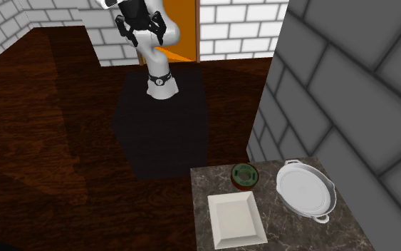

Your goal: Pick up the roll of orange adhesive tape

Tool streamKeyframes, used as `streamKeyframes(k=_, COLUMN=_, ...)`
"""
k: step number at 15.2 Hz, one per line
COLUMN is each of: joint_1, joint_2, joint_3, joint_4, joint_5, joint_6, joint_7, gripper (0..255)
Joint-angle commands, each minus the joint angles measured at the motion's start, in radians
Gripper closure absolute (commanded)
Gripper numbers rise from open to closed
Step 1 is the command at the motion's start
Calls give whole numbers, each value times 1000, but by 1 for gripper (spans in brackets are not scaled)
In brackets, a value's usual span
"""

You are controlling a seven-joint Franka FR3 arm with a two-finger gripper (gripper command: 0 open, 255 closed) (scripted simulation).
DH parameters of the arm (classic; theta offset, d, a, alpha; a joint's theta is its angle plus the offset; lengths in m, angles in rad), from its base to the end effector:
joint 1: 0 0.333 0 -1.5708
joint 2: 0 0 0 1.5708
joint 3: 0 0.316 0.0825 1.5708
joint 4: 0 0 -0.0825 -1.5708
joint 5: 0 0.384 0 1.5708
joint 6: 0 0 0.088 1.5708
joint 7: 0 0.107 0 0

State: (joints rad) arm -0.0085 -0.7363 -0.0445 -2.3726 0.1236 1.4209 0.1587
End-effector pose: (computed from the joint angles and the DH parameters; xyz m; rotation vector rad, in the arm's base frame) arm 0.3008 -0.0045 0.5575 -2.9687 0.2854 0.3363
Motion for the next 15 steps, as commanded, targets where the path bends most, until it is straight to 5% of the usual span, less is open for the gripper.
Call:
streamKeyframes(k=1, joint_1=0, joint_2=0, joint_3=0, joint_4=0, joint_5=0, joint_6=0, joint_7=0, gripper=0)
streamKeyframes(k=15, joint_1=72, joint_2=273, joint_3=213, joint_4=-135, joint_5=131, joint_6=485, joint_7=187, gripper=0)
